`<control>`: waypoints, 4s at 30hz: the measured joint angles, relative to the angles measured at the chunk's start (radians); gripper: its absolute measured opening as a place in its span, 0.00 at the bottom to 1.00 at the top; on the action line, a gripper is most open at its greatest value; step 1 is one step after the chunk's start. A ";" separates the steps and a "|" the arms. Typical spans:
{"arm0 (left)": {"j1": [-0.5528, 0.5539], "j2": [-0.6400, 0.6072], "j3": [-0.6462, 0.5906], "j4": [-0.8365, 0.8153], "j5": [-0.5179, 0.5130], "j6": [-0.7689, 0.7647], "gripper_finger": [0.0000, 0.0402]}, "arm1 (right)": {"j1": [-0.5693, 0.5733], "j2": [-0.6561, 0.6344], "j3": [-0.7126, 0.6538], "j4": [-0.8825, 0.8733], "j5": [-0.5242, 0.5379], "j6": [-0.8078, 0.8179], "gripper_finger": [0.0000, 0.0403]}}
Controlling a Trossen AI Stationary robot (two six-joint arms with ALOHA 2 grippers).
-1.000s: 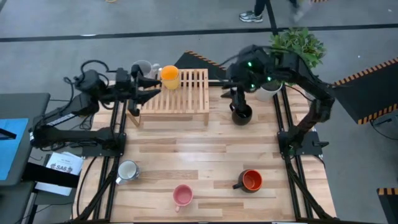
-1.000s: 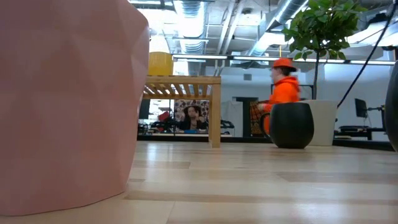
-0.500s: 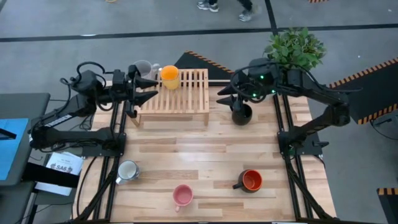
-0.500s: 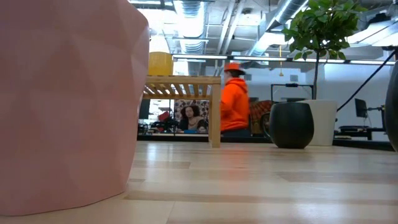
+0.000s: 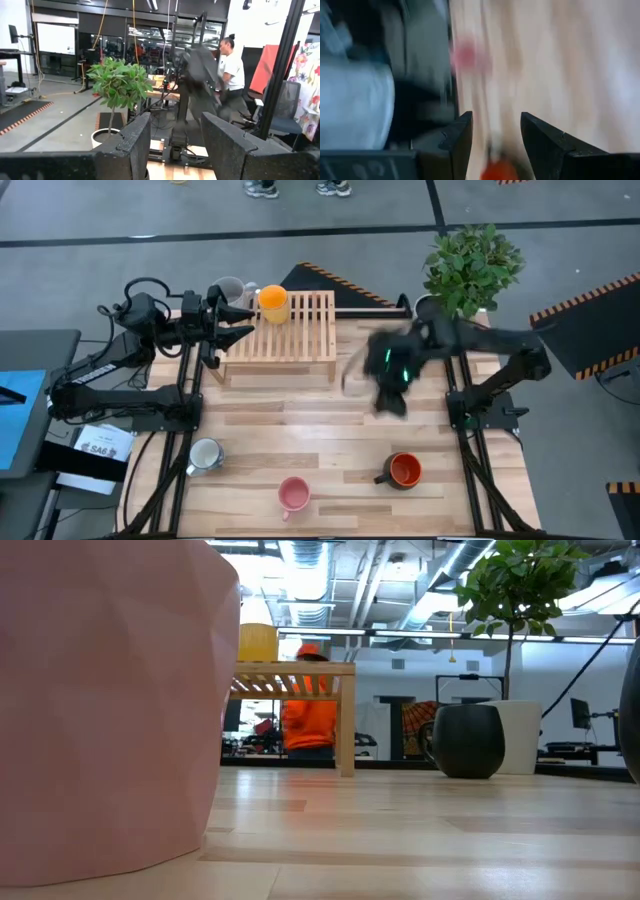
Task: Place coffee mugs
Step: Put the orange and black mug on the shelf
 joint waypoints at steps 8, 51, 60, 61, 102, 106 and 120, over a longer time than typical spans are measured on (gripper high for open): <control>0.000 0.000 0.000 -0.001 0.020 -0.019 0.39 | 0.359 -0.040 -0.245 -0.147 0.109 0.223 0.48; 0.000 0.000 0.000 -0.001 0.017 -0.022 0.39 | 0.481 -0.025 -0.558 0.097 0.323 0.644 0.10; 0.000 0.000 0.000 0.001 0.017 -0.021 0.39 | 0.176 -0.080 -0.113 -0.012 0.324 0.343 0.10; 0.000 0.000 0.000 0.001 0.017 -0.021 0.39 | 0.141 -0.046 -0.039 -0.044 0.357 0.305 0.10; 0.000 -0.012 0.000 0.001 0.016 -0.038 0.39 | -0.524 0.611 0.633 -0.032 0.597 -0.101 0.15; 0.000 -0.012 0.000 0.001 0.016 -0.039 0.39 | -0.523 0.609 0.634 -0.018 0.588 -0.101 0.22; 0.000 -0.012 0.000 0.001 0.017 -0.039 0.39 | -0.532 0.608 0.634 0.035 0.586 -0.119 0.25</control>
